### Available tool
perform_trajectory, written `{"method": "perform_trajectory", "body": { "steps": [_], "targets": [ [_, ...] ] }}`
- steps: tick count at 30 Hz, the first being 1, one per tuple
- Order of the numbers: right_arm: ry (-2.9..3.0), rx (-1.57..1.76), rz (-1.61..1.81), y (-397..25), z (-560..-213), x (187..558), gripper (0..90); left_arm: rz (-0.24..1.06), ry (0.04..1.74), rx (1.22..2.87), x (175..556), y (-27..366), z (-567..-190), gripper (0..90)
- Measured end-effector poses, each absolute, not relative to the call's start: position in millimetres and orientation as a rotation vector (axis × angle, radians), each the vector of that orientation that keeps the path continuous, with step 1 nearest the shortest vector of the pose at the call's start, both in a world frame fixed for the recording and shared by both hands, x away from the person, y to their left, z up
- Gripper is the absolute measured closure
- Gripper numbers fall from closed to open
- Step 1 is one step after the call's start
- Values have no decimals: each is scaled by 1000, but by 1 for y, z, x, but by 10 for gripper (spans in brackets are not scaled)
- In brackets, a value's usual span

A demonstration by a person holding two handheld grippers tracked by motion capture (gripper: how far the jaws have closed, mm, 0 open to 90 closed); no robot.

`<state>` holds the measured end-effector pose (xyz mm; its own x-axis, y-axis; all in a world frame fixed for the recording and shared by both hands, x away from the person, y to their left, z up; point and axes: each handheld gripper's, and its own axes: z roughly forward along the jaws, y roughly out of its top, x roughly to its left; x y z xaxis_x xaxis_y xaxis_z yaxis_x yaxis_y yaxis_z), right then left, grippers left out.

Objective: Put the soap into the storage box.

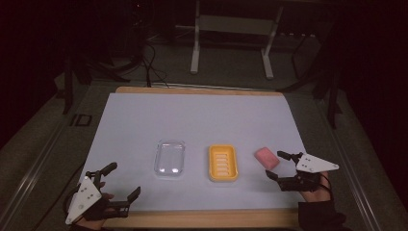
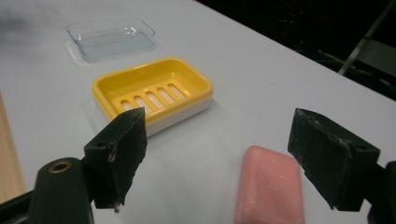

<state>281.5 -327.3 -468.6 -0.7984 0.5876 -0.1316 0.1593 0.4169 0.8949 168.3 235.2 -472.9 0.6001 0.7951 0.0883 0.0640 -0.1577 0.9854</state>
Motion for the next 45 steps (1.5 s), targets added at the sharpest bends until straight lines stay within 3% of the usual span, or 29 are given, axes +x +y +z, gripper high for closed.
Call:
{"method": "perform_trajectory", "body": {
  "steps": [9,19,37,45],
  "targets": [
    [2207,701,1265,-330,-470,290,153,758,723,1620,168,233,-473,9],
    [2051,1011,1094,-341,-468,301,130,774,716,1645,167,230,-473,9],
    [2054,1372,794,-343,-466,318,137,776,720,1649,167,229,-473,9],
    [2084,1544,691,-349,-463,321,185,775,716,1657,167,228,-473,9]
  ]
}}
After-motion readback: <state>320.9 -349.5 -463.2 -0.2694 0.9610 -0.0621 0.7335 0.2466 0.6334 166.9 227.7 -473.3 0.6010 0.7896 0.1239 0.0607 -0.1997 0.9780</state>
